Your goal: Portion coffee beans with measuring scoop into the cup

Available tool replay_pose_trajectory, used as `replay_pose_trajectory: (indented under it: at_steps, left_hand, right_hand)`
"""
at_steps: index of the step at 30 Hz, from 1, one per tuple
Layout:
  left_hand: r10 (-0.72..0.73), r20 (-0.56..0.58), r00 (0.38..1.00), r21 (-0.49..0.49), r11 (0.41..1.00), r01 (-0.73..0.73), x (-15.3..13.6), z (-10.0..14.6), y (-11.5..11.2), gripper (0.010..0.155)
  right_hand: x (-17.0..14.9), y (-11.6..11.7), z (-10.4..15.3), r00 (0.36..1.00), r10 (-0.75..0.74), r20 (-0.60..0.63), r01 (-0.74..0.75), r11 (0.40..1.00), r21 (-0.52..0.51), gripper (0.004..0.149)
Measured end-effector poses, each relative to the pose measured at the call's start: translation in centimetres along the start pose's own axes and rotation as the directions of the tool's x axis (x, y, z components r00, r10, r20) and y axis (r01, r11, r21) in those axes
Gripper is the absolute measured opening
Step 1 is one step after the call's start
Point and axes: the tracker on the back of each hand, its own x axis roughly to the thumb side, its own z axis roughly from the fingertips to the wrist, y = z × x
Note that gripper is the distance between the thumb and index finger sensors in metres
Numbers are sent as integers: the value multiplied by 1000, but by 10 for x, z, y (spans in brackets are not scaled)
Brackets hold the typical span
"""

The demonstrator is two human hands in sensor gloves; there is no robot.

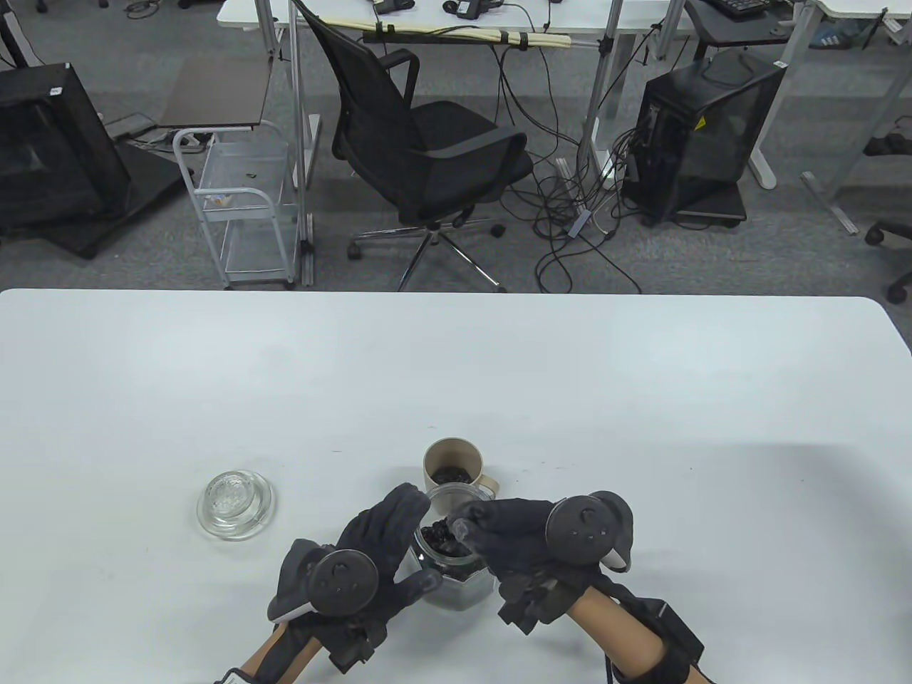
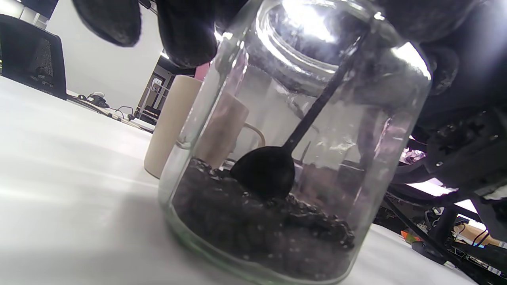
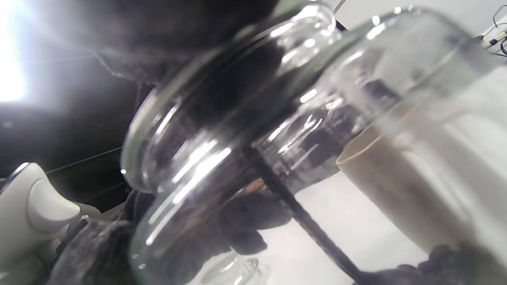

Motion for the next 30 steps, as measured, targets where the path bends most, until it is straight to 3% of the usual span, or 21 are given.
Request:
replay_pose_trajectory:
  at_steps: [20,26,30]
  left_hand:
    - [-22,12,1000,8,1000,22,1,-1,-1,94]
    - [-23,12,1000,8,1000,23,1,-1,-1,94]
    - [-24,13,1000,7,1000,24,2,-1,-1,94]
  right_hand:
    - [-9,-1,0,979,-131,-156,131,991,-11,43]
    - [-17,-2,0,942,-245,-229,243,969,-37,43]
    - [-26,-2,3,873,-387,-299,377,922,-93,43]
